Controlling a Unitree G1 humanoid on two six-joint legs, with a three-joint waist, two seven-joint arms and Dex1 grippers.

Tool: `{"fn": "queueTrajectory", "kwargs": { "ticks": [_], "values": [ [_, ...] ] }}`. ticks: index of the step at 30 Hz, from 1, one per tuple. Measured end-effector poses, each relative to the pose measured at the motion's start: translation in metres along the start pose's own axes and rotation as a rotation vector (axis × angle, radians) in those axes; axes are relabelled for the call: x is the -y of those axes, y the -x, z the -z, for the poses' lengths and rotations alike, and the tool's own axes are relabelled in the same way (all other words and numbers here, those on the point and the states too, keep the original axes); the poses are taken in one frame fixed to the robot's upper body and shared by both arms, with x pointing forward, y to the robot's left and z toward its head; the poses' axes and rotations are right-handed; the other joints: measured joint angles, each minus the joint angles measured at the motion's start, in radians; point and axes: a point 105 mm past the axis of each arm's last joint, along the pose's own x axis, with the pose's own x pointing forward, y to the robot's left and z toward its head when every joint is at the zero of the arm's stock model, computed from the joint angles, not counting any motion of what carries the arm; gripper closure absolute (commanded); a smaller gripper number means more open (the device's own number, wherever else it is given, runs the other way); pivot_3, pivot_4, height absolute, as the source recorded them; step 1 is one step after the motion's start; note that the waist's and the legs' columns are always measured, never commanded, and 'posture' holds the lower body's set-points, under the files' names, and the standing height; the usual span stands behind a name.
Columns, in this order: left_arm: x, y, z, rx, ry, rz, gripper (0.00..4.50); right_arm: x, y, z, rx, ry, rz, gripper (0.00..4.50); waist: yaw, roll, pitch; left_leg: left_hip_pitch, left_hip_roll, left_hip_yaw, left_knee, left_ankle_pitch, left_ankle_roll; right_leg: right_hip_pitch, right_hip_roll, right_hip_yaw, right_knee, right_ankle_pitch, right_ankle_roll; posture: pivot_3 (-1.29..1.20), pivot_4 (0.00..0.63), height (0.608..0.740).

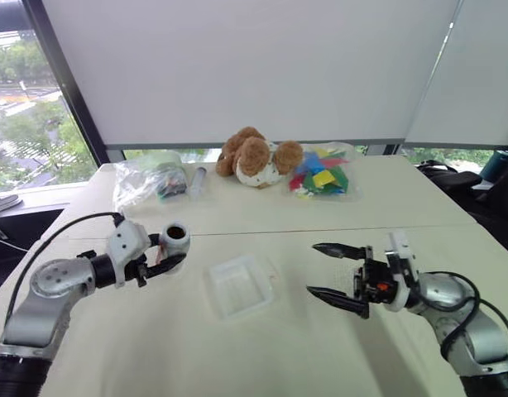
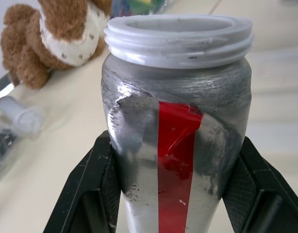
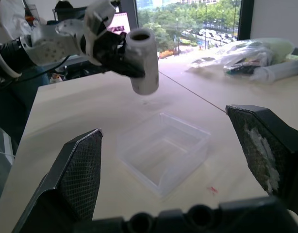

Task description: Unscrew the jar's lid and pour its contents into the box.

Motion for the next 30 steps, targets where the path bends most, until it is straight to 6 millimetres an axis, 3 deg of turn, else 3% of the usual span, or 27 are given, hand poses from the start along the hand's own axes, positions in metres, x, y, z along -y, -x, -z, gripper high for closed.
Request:
{"fn": "queueTrajectory", "kwargs": {
  "ticks": [4, 9, 21, 25, 30],
  "values": [
    [-0.001, -0.010, 0.000, -0.011, -0.136, -0.067, 2.42, -0.002, 0.008, 0.007, -0.046, -0.006, 0.011, 0.07, 0.017, 0.000, 0.000, -0.001, 0.000, 0.000, 0.000, 0.000, 0.000, 0.000, 0.000, -0.001, -0.001, 0.000, 0.000, 0.00, 0.150, 0.740],
    [-0.001, -0.028, -0.015, -0.037, -0.611, -0.096, 2.42, 0.002, 0.022, 0.011, -0.088, -0.009, 0.056, 0.07, 0.030, 0.000, 0.000, 0.000, 0.000, 0.001, 0.000, 0.000, 0.000, 0.000, 0.000, -0.001, -0.001, 0.001, 0.000, 0.00, 0.150, 0.740],
    [0.027, -0.066, -0.042, 0.208, -1.416, -0.210, 2.42, 0.005, 0.027, 0.017, -0.100, -0.028, 0.110, 0.07, 0.033, 0.000, 0.000, 0.000, 0.000, 0.001, 0.000, 0.000, 0.000, 0.000, 0.001, -0.001, -0.001, 0.003, 0.004, 0.00, 0.150, 0.740],
    [0.040, -0.073, -0.034, 0.298, -1.676, -0.231, 2.42, 0.006, 0.027, 0.018, -0.098, -0.031, 0.128, 0.07, 0.033, 0.000, 0.000, 0.001, 0.000, 0.002, 0.000, 0.000, 0.001, 0.000, 0.001, -0.001, 0.001, 0.003, 0.004, 0.00, 0.150, 0.740],
    [0.044, -0.079, -0.019, 0.317, -1.862, -0.273, 2.42, 0.007, 0.026, 0.018, -0.088, -0.037, 0.150, 0.07, 0.033, -0.001, 0.000, 0.001, -0.002, 0.002, 0.001, 0.000, 0.001, 0.000, 0.002, -0.001, 0.003, 0.003, 0.004, 0.00, 0.150, 0.740]
  ]
}}
